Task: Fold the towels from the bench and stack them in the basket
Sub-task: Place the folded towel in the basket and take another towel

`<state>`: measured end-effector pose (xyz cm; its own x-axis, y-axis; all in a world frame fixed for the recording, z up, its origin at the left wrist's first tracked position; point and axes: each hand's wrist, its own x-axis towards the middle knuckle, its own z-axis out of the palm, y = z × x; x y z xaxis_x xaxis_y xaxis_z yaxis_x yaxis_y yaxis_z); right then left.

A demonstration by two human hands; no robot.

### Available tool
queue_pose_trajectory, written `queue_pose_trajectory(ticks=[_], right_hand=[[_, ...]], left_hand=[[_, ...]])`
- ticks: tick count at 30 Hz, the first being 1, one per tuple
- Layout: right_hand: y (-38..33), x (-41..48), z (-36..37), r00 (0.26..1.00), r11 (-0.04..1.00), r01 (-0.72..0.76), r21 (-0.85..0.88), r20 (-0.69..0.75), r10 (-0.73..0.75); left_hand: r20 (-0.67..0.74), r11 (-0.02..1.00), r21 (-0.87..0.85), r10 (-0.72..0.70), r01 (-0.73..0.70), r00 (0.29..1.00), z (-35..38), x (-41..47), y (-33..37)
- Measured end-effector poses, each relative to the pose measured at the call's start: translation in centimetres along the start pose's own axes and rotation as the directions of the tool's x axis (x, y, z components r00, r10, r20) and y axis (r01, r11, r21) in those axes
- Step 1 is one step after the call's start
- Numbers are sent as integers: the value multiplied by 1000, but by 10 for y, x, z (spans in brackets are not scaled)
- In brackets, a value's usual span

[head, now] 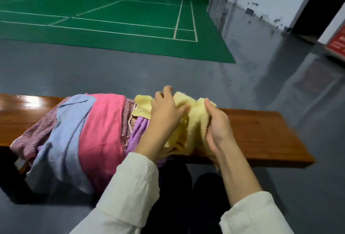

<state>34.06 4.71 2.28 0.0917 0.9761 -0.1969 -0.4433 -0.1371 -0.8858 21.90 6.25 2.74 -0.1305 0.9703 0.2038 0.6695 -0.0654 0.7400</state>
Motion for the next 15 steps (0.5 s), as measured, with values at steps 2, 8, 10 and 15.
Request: queue_pose_trajectory(ticks=[2,8,10,15], right_hand=[[17,0,-8,993,993,-117,-23,-15,116],[44,6,-23,974,972,-162,-168,132,186],[45,5,-19,975,974,-81,-210,185,121],[52,29,-17,914,694,397,-601,331,-235]], left_hand=[[-99,992,-115,38,-50,994,17,-14,-10],[71,984,-177,-22,34,997,44,-26,-42],[22,965,-251,-68,71,997,41,-25,-53],[65,857,-514,-10,43,998,25,-24,-56]])
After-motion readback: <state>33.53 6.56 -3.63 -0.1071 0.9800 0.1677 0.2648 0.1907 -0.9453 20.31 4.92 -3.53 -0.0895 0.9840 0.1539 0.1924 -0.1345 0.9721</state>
